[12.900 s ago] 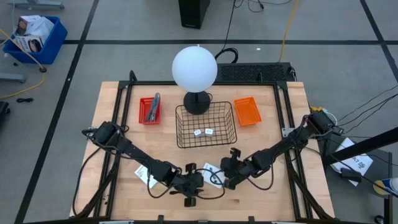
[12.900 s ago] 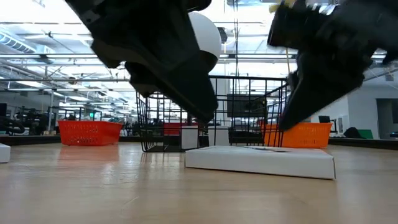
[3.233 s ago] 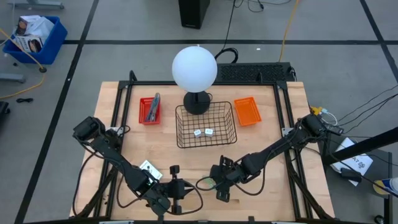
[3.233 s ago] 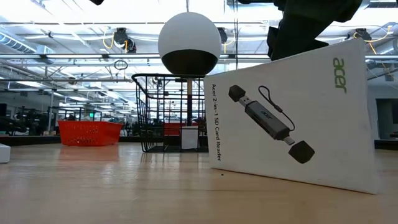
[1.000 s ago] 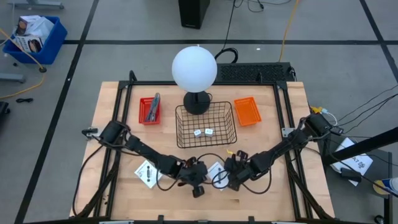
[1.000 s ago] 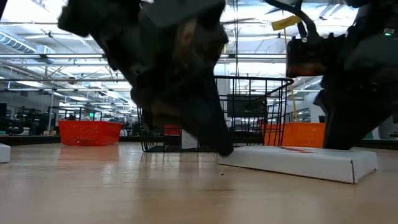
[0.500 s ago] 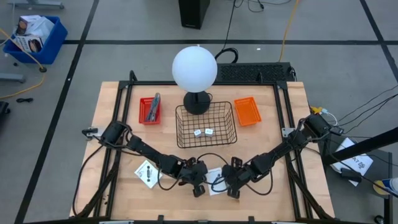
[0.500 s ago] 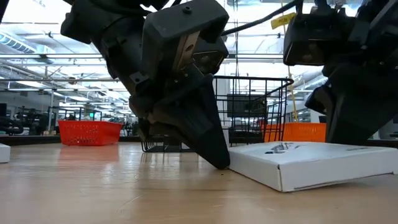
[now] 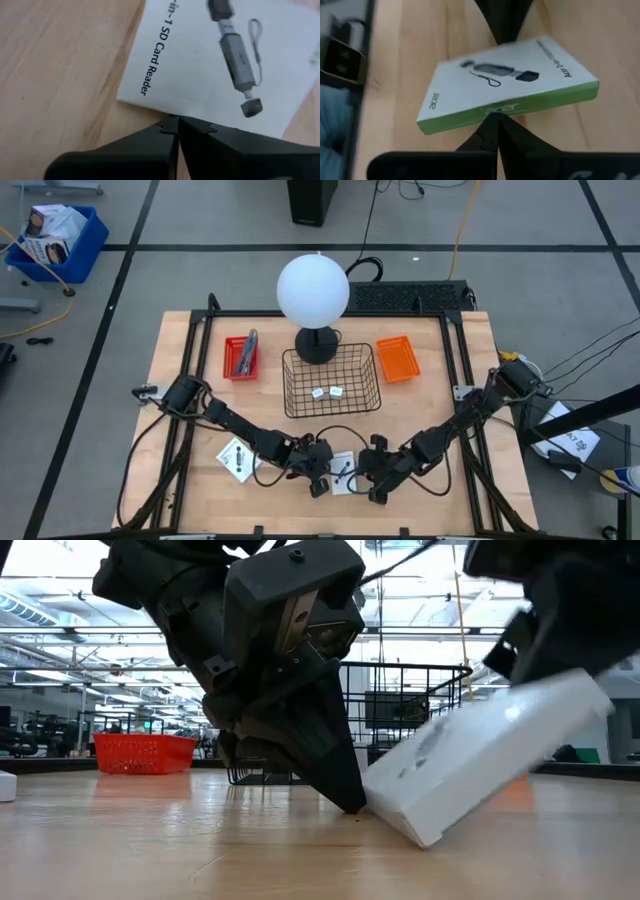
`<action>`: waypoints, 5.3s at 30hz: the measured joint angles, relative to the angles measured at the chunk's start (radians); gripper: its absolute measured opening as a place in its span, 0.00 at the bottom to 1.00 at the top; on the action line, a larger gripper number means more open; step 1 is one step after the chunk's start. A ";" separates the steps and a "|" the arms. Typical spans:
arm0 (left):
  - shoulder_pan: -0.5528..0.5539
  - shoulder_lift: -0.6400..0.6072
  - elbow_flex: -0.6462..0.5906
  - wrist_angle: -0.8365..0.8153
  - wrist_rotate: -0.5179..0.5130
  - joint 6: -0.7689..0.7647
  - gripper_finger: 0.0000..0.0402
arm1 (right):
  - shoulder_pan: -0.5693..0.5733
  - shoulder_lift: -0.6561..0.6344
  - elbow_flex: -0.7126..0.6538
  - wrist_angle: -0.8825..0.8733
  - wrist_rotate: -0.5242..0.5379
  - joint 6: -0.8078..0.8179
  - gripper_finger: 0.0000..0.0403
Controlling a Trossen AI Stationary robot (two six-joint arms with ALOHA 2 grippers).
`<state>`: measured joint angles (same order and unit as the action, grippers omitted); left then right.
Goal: Pick and place items into bin
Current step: Put the right card reader box into the orange bin
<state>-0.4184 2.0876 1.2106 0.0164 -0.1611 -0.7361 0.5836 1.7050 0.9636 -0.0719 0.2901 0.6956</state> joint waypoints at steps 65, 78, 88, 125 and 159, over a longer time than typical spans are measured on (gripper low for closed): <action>0.016 -0.006 0.004 0.244 0.065 0.017 0.06 | -0.042 0.000 -0.175 0.330 -0.033 0.056 0.00; 0.024 -0.006 0.004 0.284 0.073 0.024 0.06 | -0.042 0.000 -0.175 0.348 -0.056 0.060 0.00; 0.011 -0.007 0.004 0.267 0.080 0.021 0.06 | -0.038 0.000 -0.175 0.354 -0.058 0.059 0.00; -0.009 -0.007 0.004 0.226 0.123 0.072 0.06 | -0.053 -0.016 -0.175 0.280 -0.085 0.025 0.00; -0.287 -0.497 -0.396 0.565 -0.226 0.535 0.06 | -0.078 -0.551 -0.176 0.349 -0.238 -0.392 0.00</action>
<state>-0.7054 1.5902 0.8146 0.5815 -0.3870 -0.2007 0.5053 1.1542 0.7879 0.2771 0.0524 0.3035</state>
